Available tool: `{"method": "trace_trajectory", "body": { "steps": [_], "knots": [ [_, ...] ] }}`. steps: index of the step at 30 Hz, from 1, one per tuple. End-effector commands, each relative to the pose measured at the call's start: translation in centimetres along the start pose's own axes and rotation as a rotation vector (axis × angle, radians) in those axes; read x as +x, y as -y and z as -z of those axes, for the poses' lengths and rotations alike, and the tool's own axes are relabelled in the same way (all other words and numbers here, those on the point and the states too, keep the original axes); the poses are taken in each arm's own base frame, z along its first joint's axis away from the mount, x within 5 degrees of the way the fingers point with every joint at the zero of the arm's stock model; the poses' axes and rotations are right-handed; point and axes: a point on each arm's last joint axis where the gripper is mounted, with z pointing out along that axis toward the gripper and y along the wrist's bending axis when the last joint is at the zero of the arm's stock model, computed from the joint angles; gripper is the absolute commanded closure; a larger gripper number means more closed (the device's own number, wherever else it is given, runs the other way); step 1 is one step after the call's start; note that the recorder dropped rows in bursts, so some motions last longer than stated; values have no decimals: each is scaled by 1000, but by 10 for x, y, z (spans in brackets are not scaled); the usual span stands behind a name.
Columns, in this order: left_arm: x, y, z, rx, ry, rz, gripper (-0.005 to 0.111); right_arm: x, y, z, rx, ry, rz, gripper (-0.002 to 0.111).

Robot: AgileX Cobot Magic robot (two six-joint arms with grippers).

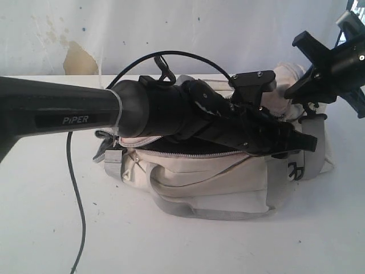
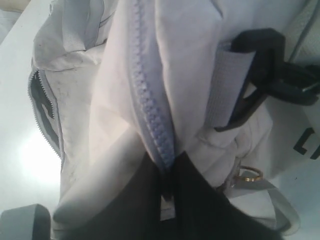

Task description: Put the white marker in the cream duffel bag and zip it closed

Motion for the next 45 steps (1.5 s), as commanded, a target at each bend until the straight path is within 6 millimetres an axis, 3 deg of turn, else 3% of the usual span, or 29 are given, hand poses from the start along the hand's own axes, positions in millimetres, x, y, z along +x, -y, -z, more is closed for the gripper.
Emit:
{"method": "trace_trajectory", "body": {
  "steps": [1, 12, 16, 27, 45],
  "knots": [
    [-9, -5, 3, -41, 63, -8, 61, 1, -4, 4, -25, 2, -4, 108],
    [-18, -16, 5, -106, 149, 10, 61, 1, -4, 4, -26, -2, -4, 108],
    [-16, -10, 4, -73, 138, 77, 61, 1, -4, 4, -28, -1, -5, 108],
    [-5, -15, -7, -84, 106, 32, 61, 2, -4, 4, -29, -4, -6, 108],
    [-10, -2, -9, -144, 209, -23, 61, 1, -4, 4, -29, 0, 1, 108]
  ]
}}
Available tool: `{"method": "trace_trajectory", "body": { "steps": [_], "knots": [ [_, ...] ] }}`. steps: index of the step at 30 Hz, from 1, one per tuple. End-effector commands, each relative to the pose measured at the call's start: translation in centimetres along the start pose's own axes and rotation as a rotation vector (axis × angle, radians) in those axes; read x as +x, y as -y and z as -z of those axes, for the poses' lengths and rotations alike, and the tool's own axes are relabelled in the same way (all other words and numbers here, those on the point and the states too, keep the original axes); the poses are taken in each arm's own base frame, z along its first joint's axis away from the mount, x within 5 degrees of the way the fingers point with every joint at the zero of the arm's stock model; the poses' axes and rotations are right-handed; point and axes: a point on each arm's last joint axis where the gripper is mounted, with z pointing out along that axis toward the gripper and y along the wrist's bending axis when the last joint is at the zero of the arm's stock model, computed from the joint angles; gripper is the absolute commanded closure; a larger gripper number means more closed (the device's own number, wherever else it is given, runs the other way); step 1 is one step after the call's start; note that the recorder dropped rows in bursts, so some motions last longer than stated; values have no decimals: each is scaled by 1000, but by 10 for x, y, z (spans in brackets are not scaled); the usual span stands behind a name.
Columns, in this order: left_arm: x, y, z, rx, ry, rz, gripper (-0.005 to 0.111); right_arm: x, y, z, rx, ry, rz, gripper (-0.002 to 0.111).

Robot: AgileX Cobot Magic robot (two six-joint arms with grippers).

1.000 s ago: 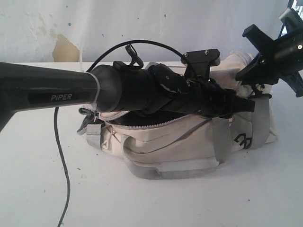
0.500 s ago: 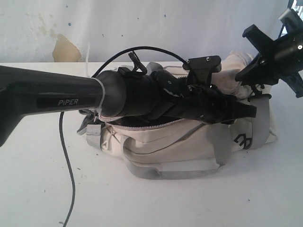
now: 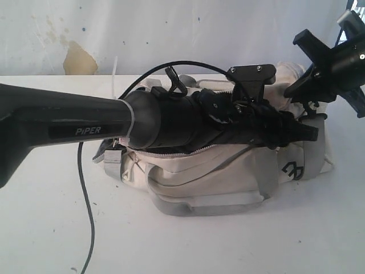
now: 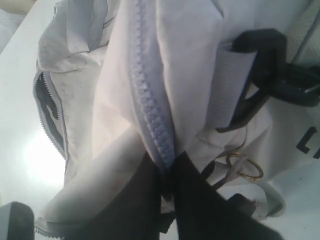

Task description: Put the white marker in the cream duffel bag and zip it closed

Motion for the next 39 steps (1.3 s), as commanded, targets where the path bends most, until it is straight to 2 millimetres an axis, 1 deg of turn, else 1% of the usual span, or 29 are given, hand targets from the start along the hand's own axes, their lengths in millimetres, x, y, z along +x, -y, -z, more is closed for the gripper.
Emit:
{"method": "trace_trajectory", "body": {
  "steps": [1, 3, 5, 11, 17, 19, 21, 26, 28, 31, 35, 39],
  "knots": [
    [-4, 0, -1, -27, 41, 3, 61, 1, -3, 4, -17, 2, 6, 108],
    [-2, 2, -1, -7, 19, 1, 61, 1, -3, 4, -17, 6, 6, 108],
    [2, 8, -1, 14, 0, -27, 64, 0, -3, 4, -16, 10, 5, 108],
    [13, 2, -11, -15, -11, -34, 83, 1, -3, 4, -17, 4, 6, 108],
    [15, 1, -12, -18, -13, -31, 86, 1, -3, 4, -17, 4, 15, 108],
    [15, 1, -12, -14, -18, -31, 92, 1, -3, 4, -17, 6, 15, 108],
    [16, 2, -12, -1, -30, -33, 106, 1, -3, 4, -15, 5, 17, 108],
    [23, 7, -11, 69, -116, -63, 107, 1, -1, 4, 2, 8, 29, 108],
    [23, 8, -8, 107, -156, -65, 107, 0, 0, 4, 12, 18, 36, 108],
    [18, 9, 1, 172, -213, -56, 107, -2, 1, 4, 23, 35, 43, 108],
    [2, 4, 21, 264, -280, -44, 107, -5, 3, 4, 47, 67, 59, 108],
    [-7, 2, 40, 361, -360, -34, 107, -9, 7, 5, 97, 109, 96, 108]
  ]
}}
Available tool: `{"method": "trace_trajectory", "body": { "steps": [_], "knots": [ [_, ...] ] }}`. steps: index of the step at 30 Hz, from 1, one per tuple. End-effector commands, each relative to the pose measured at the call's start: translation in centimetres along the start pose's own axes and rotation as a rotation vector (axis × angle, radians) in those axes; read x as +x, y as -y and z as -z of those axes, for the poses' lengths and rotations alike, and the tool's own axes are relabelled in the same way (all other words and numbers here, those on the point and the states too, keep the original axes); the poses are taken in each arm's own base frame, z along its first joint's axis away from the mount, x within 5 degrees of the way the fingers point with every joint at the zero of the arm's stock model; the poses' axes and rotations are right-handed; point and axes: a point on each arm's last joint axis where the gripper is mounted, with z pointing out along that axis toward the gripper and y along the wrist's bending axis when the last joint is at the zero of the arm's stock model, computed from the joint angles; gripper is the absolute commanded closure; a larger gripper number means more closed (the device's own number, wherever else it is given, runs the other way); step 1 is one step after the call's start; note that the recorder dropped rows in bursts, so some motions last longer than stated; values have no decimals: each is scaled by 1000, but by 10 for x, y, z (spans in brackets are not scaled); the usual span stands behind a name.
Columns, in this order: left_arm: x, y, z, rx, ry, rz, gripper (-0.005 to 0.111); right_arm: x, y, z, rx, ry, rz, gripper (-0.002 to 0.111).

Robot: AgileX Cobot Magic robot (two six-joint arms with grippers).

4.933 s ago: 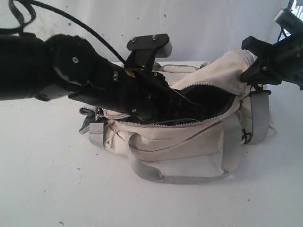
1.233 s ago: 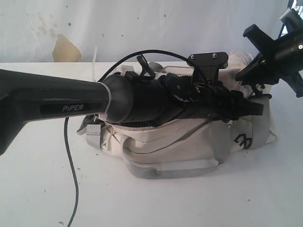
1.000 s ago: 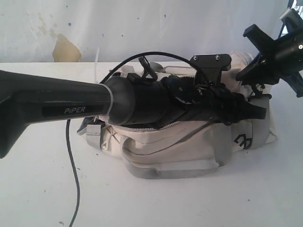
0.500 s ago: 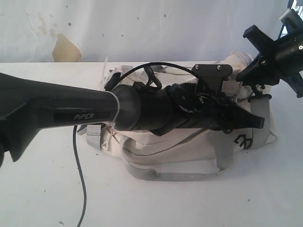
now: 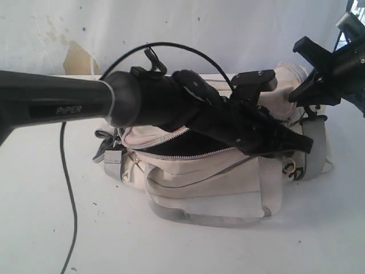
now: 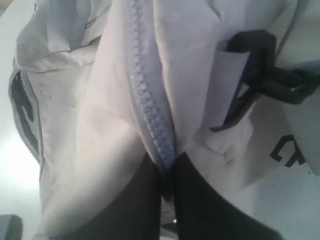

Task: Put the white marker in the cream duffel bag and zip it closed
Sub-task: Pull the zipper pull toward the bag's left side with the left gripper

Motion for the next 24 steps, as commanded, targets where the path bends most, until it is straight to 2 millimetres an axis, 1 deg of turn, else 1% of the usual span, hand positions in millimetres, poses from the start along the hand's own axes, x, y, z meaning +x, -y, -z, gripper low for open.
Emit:
{"method": "trace_trajectory", "body": {
  "steps": [1, 8, 12, 17, 24],
  "knots": [
    [-2, 10, 26, 148, -125, -14, 107, -8, 3, 5, 47, 95, 51, 108],
    [6, 8, 48, 319, -309, 6, 107, -11, 8, 6, 114, 126, 123, 108],
    [6, 4, 67, 385, -390, 10, 107, -11, 12, 6, 161, 125, 162, 108],
    [3, -9, 94, 235, -473, 15, 107, -12, 18, 7, 231, 117, 222, 108],
    [19, -12, 126, 37, -595, -110, 107, -12, 24, 9, 298, 109, 278, 108]
  ]
}}
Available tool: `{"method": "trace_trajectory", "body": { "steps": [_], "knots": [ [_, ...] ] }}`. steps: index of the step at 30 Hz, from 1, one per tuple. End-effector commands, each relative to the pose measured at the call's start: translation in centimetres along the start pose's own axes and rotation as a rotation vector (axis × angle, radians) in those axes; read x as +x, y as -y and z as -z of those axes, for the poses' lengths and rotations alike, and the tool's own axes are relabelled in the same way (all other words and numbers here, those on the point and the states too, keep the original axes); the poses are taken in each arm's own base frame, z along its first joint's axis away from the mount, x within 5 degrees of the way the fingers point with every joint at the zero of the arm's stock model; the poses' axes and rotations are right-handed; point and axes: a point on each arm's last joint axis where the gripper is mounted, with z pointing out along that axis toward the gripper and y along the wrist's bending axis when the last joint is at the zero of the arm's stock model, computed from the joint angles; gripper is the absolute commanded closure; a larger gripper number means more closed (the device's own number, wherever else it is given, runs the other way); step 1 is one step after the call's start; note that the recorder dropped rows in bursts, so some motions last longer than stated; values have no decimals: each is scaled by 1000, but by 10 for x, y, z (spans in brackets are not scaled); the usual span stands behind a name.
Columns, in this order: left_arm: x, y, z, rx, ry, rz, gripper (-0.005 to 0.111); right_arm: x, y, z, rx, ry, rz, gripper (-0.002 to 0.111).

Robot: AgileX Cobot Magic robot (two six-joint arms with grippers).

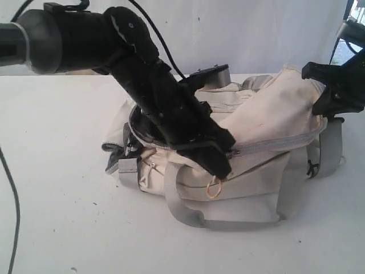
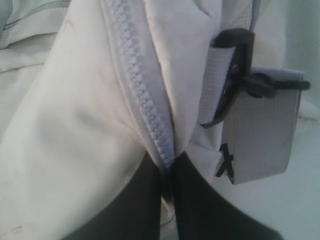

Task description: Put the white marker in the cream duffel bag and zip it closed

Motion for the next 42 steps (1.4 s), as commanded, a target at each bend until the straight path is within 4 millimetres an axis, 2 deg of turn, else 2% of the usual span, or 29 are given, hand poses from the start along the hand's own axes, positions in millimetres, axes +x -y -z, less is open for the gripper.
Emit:
{"method": "trace_trajectory", "body": {
  "steps": [1, 9, 15, 22, 28, 37, 39, 42],
  "knots": [
    [28, 3, 16, -125, -151, -50, 107, -7, 8, 6, 66, 71, 49, 108],
    [59, -24, 43, -568, -363, -87, 107, -7, 10, 6, 91, 70, 74, 108],
    [63, -40, 67, -847, -464, -180, 107, -7, 16, 6, 155, 60, 133, 108],
    [59, -54, 91, -1156, -513, -203, 107, -6, 18, 7, 174, 50, 150, 108],
    [59, -54, 90, -1157, -499, -182, 107, -4, 20, 7, 199, 18, 171, 108],
    [61, -41, 71, -920, -390, -78, 107, -6, 18, 7, 173, 42, 180, 106],
    [60, -40, 69, -895, -371, -77, 107, -6, 17, 6, 162, 42, 191, 97],
    [57, -37, 71, -892, -336, -92, 107, -6, 16, 6, 154, 44, 184, 73]
  ]
}}
